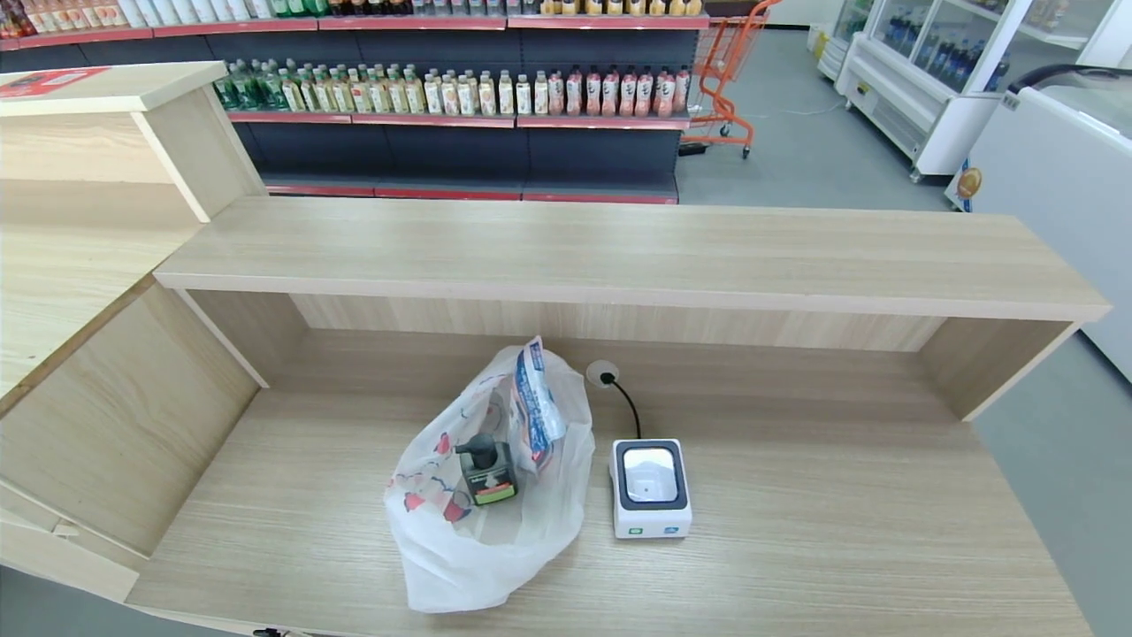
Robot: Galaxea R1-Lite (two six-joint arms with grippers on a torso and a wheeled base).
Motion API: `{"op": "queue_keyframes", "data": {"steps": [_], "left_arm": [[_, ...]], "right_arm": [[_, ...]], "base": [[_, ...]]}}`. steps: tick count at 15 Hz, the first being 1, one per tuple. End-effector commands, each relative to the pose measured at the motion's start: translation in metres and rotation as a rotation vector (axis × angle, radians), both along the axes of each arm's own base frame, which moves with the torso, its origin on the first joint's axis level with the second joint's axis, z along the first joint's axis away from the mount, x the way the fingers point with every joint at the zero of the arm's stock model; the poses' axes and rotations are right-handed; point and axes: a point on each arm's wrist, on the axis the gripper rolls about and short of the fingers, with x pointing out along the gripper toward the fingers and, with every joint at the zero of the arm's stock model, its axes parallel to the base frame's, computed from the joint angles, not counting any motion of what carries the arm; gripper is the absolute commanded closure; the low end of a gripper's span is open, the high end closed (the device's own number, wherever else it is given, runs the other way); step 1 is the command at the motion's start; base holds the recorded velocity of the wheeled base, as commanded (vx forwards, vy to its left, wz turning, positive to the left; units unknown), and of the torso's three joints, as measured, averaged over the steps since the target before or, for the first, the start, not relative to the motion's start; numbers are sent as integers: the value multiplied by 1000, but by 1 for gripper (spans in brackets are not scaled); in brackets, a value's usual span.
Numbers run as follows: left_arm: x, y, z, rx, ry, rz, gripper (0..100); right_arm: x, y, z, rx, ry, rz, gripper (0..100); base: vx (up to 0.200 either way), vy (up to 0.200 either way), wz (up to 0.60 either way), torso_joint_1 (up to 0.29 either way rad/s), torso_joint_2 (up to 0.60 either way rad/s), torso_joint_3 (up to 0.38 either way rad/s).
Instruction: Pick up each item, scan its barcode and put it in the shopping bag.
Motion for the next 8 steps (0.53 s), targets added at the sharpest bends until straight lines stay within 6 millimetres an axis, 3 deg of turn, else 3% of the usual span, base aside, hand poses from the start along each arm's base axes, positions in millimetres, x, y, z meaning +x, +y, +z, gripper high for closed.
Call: {"op": "queue_keyframes", "data": {"steps": [1,2,5,8], "left_arm": [[0,0,0,0,0,1,0],[0,0,0,-2,0,1,0],[0,0,0,1,0,2,0],[0,0,0,-2,0,2,0]], "right_arm": [[0,0,0,-1,4,1,0],[0,0,0,-1,4,1,0],[0,0,0,-1,4,1,0],[0,0,0,1,4,1,0]], "base": [[0,0,0,0,0,0],[0,0,0,0,0,0],[0,-200,0,1,2,6],[0,0,0,0,0,0]]}}
